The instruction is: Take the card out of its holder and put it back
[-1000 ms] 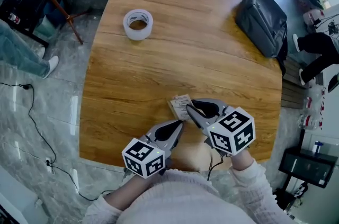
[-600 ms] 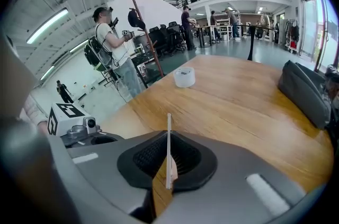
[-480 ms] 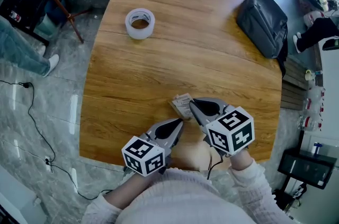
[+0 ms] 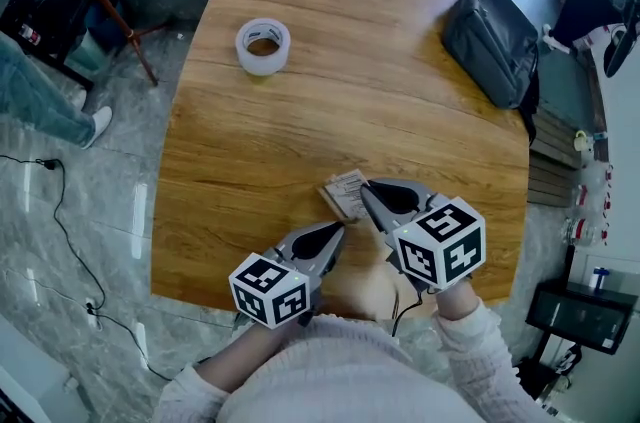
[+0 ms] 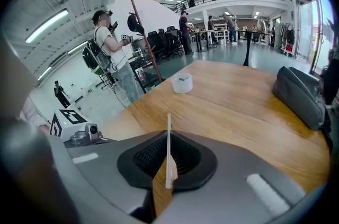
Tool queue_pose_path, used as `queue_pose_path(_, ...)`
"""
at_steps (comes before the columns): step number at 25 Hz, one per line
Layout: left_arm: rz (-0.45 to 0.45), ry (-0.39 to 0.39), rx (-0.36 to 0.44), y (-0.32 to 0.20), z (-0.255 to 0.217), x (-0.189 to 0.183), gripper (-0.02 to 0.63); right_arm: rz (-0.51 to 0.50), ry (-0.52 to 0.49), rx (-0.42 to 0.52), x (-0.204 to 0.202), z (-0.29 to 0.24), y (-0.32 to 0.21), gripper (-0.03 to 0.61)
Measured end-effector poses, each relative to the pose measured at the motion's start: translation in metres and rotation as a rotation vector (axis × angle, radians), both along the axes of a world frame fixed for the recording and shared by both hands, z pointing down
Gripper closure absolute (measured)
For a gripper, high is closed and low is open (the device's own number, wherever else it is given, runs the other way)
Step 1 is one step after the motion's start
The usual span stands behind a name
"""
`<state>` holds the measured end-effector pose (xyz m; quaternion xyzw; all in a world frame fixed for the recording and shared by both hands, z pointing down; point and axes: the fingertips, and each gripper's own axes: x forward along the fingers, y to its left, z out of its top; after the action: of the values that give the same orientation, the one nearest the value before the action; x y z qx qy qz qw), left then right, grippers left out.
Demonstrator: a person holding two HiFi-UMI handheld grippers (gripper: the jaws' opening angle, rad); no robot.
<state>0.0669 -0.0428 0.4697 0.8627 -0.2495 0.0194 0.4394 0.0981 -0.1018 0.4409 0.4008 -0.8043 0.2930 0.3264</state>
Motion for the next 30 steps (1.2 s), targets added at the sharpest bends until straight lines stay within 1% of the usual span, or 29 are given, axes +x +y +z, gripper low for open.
queue_pose_path(5,0.011,0.002,0.026,0.003,-0.008,0.001,0.606,0.009,-0.001,0.036,0.004,-0.012,0.002,0.565)
queue_pose_path(10,0.038,-0.036,0.092,0.007,-0.019,0.001,0.606,0.016,0.003,0.059,0.005,-0.024,0.007,0.565)
queue_pose_path(18,0.057,-0.051,0.147,0.013,-0.035,-0.003,0.606,0.039,-0.013,0.146,0.005,-0.057,0.009,0.565)
queue_pose_path(20,0.063,-0.056,0.163,0.014,-0.039,-0.003,0.606,0.047,-0.031,0.170,0.006,-0.065,0.011,0.565)
queue_pose_path(24,0.090,-0.063,0.182,0.020,-0.043,0.001,0.606,0.084,-0.098,0.215,0.009,-0.079,0.018,0.565)
queue_pose_path(27,0.121,-0.080,0.204,0.027,-0.043,0.003,0.606,0.109,-0.122,0.241,0.012,-0.083,0.024,0.565)
queue_pose_path(30,0.129,-0.093,0.220,0.030,-0.044,0.004,0.606,0.120,-0.148,0.259,0.014,-0.087,0.029,0.565)
